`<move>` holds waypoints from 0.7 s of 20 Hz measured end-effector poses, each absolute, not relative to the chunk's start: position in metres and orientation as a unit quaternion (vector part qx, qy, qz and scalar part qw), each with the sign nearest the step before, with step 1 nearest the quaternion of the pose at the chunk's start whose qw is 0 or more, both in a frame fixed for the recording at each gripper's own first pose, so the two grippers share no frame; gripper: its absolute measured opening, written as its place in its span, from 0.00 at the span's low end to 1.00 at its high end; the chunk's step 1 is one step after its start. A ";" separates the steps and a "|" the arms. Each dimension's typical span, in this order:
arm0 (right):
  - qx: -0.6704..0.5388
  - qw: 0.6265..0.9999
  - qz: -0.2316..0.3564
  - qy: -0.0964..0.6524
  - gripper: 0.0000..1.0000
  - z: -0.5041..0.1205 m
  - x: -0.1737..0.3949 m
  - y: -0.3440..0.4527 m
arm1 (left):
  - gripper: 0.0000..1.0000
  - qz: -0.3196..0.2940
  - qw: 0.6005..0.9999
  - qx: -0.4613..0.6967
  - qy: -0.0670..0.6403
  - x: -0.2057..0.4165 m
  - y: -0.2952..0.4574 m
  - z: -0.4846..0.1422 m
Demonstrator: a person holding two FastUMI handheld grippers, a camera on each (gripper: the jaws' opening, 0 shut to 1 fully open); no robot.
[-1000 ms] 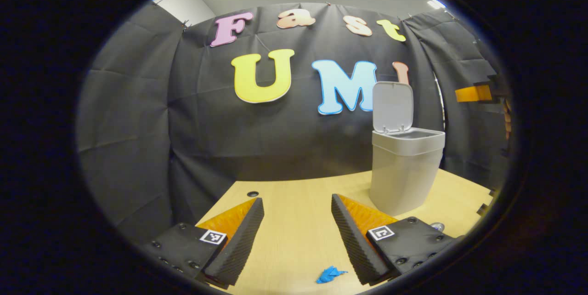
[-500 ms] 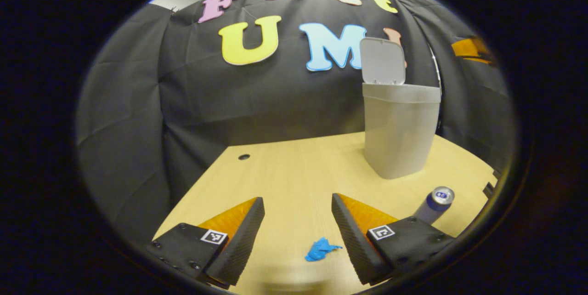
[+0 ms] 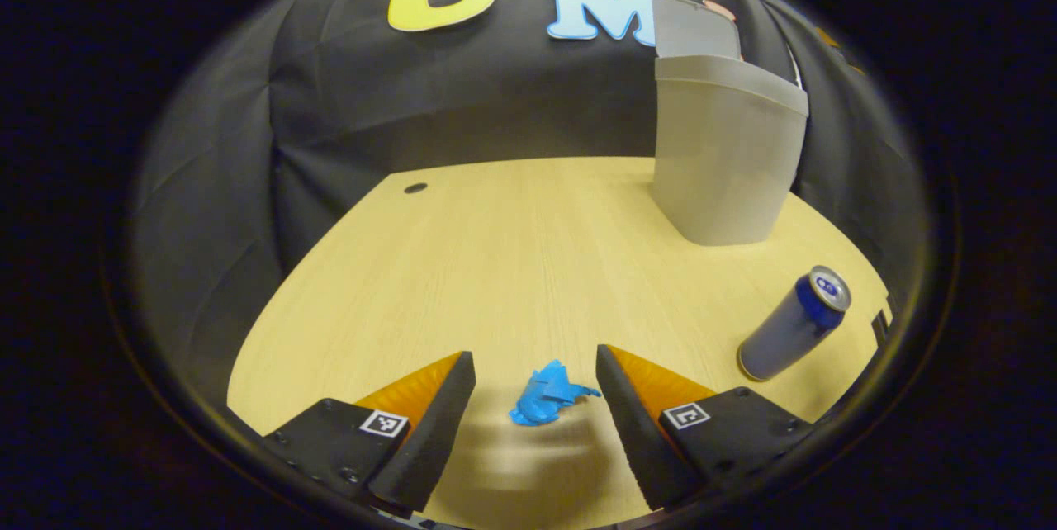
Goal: Press the lid of the desktop garbage bin to open it, pick up the crumpled paper on the desktop and throw it into the bin, then pick up the pop can on the desktop and drop it into the bin, and finally close the garbage bin lid.
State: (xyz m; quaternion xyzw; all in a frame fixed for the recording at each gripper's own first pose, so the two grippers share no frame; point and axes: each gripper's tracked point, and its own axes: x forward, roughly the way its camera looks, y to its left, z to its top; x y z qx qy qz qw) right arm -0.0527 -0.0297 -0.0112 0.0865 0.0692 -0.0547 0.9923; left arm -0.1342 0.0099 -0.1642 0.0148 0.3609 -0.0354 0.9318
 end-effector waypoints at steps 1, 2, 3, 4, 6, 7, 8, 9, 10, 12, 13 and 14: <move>0.088 0.992 -0.052 0.069 0.74 -0.011 -0.052 -0.029 | 0.97 -0.039 0.929 0.019 0.368 -0.136 0.009 -0.169; 0.089 0.992 -0.052 0.067 0.74 -0.011 -0.053 -0.030 | 0.97 -0.041 0.926 0.027 0.375 -0.139 0.010 -0.172; 0.091 0.992 -0.049 0.066 0.75 -0.010 -0.052 -0.030 | 0.97 -0.044 0.923 0.034 0.381 -0.143 0.012 -0.174; 0.093 0.992 -0.050 0.065 0.80 -0.009 -0.053 -0.030 | 1.00 -0.046 0.920 0.037 0.388 -0.145 0.012 -0.177; 0.094 0.992 -0.051 0.063 0.84 -0.009 -0.052 -0.032 | 0.97 -0.048 0.913 0.038 0.404 -0.151 0.012 -0.182; 0.095 0.992 -0.051 0.065 0.84 -0.011 -0.052 -0.032 | 0.97 -0.049 0.909 0.038 0.411 -0.154 0.011 -0.185; 0.096 0.992 -0.050 0.069 0.85 -0.013 -0.052 -0.032 | 0.97 -0.050 0.907 0.037 0.417 -0.156 0.010 -0.186; 0.097 0.991 -0.049 0.076 0.85 -0.017 -0.053 -0.031 | 0.97 -0.052 0.904 0.035 0.422 -0.159 0.009 -0.188; 0.099 0.991 -0.049 0.080 0.85 -0.019 -0.054 -0.032 | 0.99 -0.054 0.905 0.032 0.420 -0.159 0.007 -0.187; 0.103 0.990 -0.051 0.082 0.84 -0.019 -0.056 -0.035 | 0.84 -0.056 0.904 0.032 0.422 -0.156 0.004 -0.192; 0.104 0.990 -0.054 0.082 0.84 -0.019 -0.057 -0.038 | 0.85 -0.059 0.905 0.026 0.421 -0.156 0.002 -0.191; 0.105 0.989 -0.057 0.082 0.84 -0.019 -0.058 -0.041 | 0.73 -0.058 0.904 0.018 0.422 -0.156 0.000 -0.190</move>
